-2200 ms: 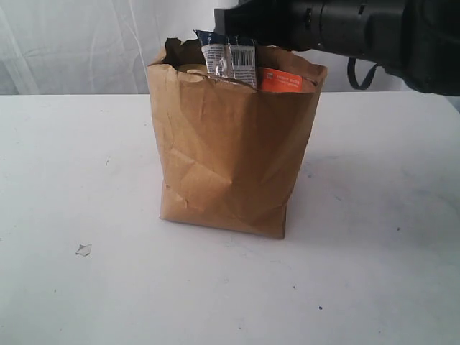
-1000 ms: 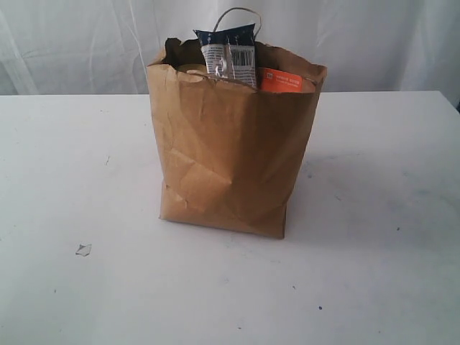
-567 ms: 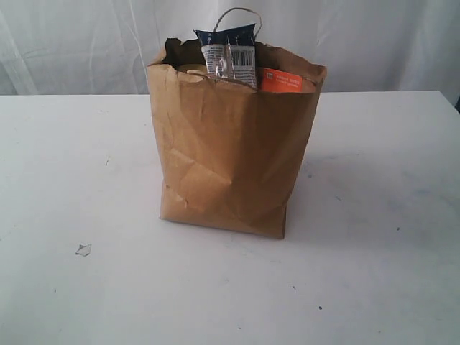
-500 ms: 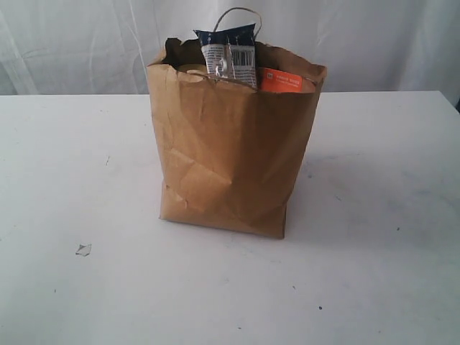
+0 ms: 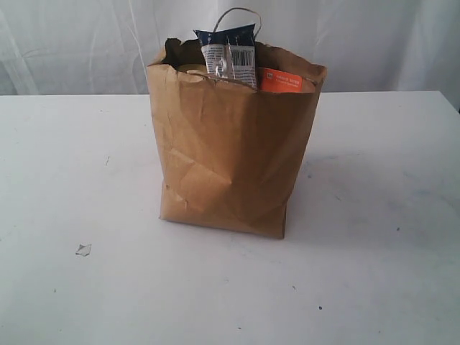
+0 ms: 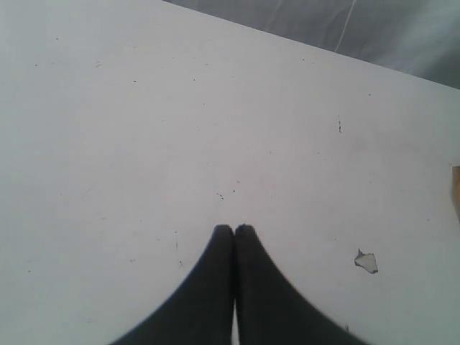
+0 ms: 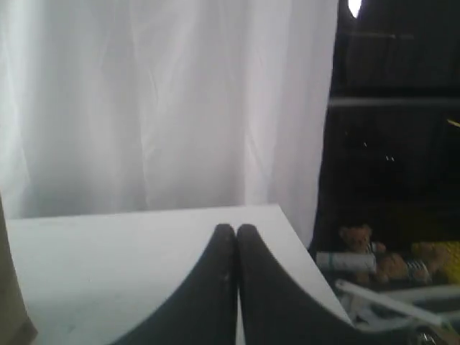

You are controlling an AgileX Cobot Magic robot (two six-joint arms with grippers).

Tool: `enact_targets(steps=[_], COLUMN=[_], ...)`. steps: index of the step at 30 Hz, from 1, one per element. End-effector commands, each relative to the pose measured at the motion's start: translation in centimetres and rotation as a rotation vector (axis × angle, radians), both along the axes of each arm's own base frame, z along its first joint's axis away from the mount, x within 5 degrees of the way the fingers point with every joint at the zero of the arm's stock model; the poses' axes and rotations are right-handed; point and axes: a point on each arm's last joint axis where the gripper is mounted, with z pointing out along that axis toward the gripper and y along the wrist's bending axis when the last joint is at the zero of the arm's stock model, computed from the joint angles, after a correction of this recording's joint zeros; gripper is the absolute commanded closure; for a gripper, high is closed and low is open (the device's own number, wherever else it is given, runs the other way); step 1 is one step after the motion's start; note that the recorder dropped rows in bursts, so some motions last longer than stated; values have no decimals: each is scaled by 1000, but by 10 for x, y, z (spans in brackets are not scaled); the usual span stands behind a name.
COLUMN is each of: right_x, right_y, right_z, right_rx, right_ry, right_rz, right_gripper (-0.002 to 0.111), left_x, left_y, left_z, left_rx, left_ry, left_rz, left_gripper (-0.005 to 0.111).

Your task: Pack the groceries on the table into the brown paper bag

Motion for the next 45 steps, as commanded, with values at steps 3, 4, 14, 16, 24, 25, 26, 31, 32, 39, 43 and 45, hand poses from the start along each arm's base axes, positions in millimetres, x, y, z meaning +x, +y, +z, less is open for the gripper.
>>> enact_targets(steps=[3, 4, 14, 16, 24, 25, 26, 31, 32, 39, 43, 45], right_x=[-17, -17, -8, -4, -5, -5, -5, -5, -5, -5, -5, -5], right_y=[-6, -5, 1, 1, -1, -1, -1, -1, -1, -1, -1, -1], right_z=[-18, -20, -101, -114, -129, -129, -129, -129, -129, -129, -129, -129], right_rx=[42, 38, 220, 264, -33, -73, -81, -63, -60, -60, -60, -60], right_ry=[145, 122, 167, 138, 278, 286, 287, 284, 283, 283, 283, 283], right_rz=[-83, -75, -39, -47, -68, -62, -61, -61, -60, -60, -60, -60], right_gripper=[108, 108, 108, 108, 108, 108, 108, 108, 108, 108, 108, 108], left_x=[0, 0, 0, 0, 0, 0, 0, 0, 0, 0, -1, -3], left_y=[0, 0, 0, 0, 0, 0, 0, 0, 0, 0, 1, 2], left_z=[-1, -1, -1, -1, -1, -1, -1, -1, -1, -1, -2, -8], left_rx=[2, 2, 2, 2, 5, 5, 5, 5, 5, 5, 5, 12], left_ry=[-2, -2, -3, -1, -1, -1, -1, -1, -1, -1, 9, 87], left_rz=[4, 4, 3, 4, 4, 4, 4, 4, 4, 4, 6, 25], left_gripper=[107, 107, 107, 107, 107, 107, 107, 107, 107, 107, 107, 107])
